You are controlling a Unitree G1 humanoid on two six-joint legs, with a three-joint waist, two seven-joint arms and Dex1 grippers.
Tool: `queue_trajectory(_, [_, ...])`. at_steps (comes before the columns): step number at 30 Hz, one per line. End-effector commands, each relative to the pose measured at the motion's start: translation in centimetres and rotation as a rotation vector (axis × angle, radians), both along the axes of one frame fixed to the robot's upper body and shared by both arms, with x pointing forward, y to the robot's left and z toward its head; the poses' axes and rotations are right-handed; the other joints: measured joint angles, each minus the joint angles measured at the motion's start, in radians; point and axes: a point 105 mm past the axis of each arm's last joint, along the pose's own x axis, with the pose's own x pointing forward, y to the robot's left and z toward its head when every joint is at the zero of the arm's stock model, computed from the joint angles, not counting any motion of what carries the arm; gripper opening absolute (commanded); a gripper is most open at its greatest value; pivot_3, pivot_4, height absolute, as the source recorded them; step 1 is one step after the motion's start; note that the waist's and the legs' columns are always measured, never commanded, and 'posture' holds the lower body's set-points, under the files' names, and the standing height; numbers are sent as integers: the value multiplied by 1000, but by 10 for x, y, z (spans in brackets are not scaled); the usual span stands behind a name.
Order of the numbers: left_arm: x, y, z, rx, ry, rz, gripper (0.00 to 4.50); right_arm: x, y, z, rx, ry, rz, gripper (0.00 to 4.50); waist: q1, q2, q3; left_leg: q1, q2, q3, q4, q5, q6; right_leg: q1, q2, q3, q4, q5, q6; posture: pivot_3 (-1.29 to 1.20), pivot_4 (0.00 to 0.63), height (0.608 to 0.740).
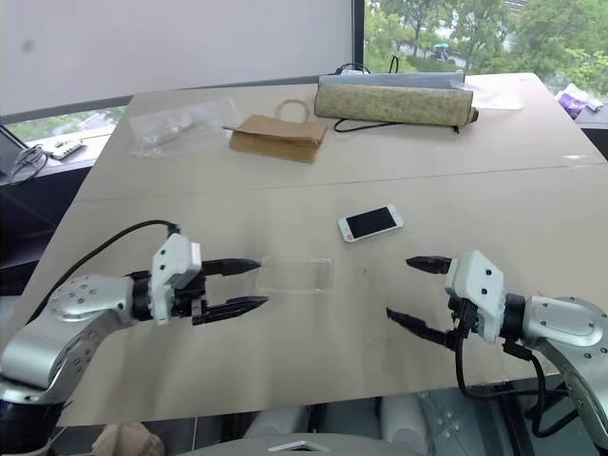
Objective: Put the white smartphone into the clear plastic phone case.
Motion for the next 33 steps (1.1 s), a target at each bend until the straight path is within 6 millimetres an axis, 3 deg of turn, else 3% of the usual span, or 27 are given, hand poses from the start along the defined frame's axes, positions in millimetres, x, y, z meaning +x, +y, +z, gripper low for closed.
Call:
queue_trajectory(1, [5,-7,-7,55,0,-76,3286,-6,3,10,-7,-44,21,4500,-4,0,0,0,0,0,0,0,0,0,0,0,0,0,0,0,150,740])
queue_trajectory(6, [18,-16,-24,138,-16,-136,3286,-11,3,11,-16,-41,8,4500,-1,0,0,0,0,0,0,0,0,0,0,0,-1,0,0,0,150,740])
queue_trajectory(11, [20,-21,-34,192,-13,-199,1948,-16,8,12,-17,-45,-5,4500,-1,0,1,-1,0,0,0,0,0,0,0,0,-1,0,1,0,150,740])
queue_trajectory(22, [30,-26,-31,226,-38,-220,1948,-20,11,12,-17,-29,-21,4500,-2,0,1,-2,0,-1,1,0,0,0,1,0,-1,1,2,0,150,740])
queue_trajectory(25, [30,-24,-36,251,-23,-230,1147,-21,9,9,-25,-23,-16,4500,-1,0,0,-2,0,-1,1,0,0,0,1,0,-1,1,2,0,150,740])
queue_trajectory(27, [30,-22,-39,262,-14,-231,254,-22,8,7,-32,-19,-11,4500,-2,0,0,-2,0,-1,1,0,0,0,1,0,-1,1,2,0,150,740])
queue_trajectory(33, [28,-18,-47,278,-6,-226,110,-23,6,6,-34,-19,-13,4500,-2,0,0,-2,0,-1,1,0,0,0,1,0,-1,1,2,0,150,740])
